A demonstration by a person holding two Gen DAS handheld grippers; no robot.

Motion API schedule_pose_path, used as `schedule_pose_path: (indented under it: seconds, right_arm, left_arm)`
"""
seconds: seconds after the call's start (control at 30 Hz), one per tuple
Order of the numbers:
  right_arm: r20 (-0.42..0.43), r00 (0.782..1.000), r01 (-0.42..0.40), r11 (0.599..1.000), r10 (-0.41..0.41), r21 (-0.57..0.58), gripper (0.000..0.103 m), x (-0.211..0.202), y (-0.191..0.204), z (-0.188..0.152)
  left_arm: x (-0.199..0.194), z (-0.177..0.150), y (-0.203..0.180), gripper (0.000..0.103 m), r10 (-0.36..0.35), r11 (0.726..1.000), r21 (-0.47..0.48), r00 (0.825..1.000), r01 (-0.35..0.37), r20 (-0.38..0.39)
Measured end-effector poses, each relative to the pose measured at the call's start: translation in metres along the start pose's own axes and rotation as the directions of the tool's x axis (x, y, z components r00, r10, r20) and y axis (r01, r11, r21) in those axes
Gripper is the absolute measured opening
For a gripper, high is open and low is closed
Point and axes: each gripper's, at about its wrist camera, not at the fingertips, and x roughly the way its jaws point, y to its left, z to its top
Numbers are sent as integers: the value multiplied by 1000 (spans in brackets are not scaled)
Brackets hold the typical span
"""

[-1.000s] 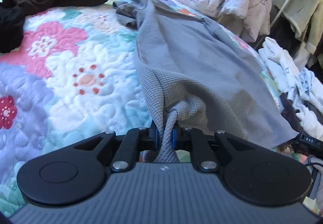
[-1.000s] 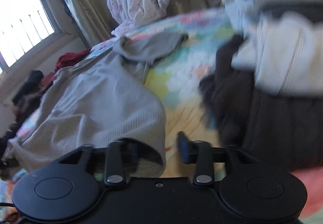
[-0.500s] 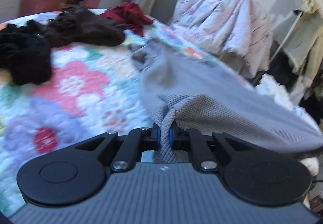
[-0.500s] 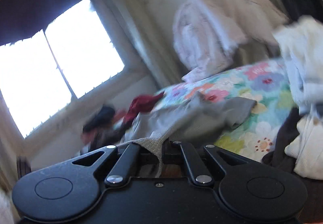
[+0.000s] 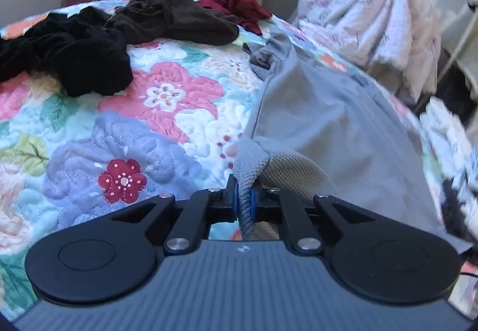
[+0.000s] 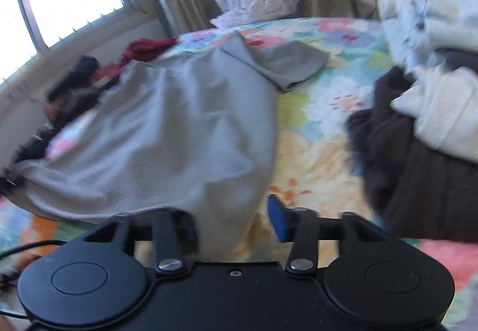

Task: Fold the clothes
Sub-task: 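Pull the grey shirt straight with both grippers and lay it flatter on the bed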

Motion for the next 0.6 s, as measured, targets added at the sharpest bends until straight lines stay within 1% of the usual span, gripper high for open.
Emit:
schedule_pose_path:
  seconds: [0.03,0.07,0.1,0.13,0.17,0.27,0.3,0.37,0.4,0.43,0.47,0.57,0.6]
  right_arm:
    - [-8,1000,6,1000,-6,-4,54,3,-1,-2]
    - [-18,1000,-6,1000,6,4,44,6,-4,-3]
    - [-29,999,-26,999,26,19,28,9,-6,-3]
    - [-40,998,-45,998,46,34,2,11,-9,-4]
    - [-30,998,-61,997,63,40,2,10,-9,0]
    - [46,993,-115,992,113,50,2,-6,-6,20]
    - [86,984,-165,984,159,69,2,-14,-6,29]
    - [161,954,-270,958,254,92,2,-28,-7,47]
    - [184,945,-288,954,269,80,2,-30,-6,55]
    - [192,945,-282,958,266,59,2,-28,-3,62]
    - [186,951,-256,966,246,33,2,-19,-1,67]
    - [137,980,-137,989,142,-46,2,20,6,81]
    - [131,986,-95,994,102,-60,2,34,6,84]
  left_arm:
    - [0,-1,-1,7,6,1000,20,1000,-6,-6]
    - [1,-3,-1,7,3,1000,26,1000,-3,-12]
    - [2,-3,1,7,-3,1000,20,1000,3,-14]
    - [2,-3,4,7,-6,1000,3,1000,6,-5]
    - [0,-1,7,7,-8,1000,-17,1000,8,8]
    - [-6,4,19,7,-7,997,-82,999,12,53]
    - [-7,7,22,7,-4,995,-97,998,10,61]
    - [-4,10,25,7,8,995,-104,998,-2,59]
    - [1,11,26,7,14,995,-103,999,-9,48]
    - [7,11,27,7,24,994,-107,999,-21,28]
    - [14,11,27,7,35,993,-111,999,-35,4]
    - [33,9,31,11,59,989,-129,997,-66,-58]
    - [35,9,31,12,61,989,-127,996,-70,-67]
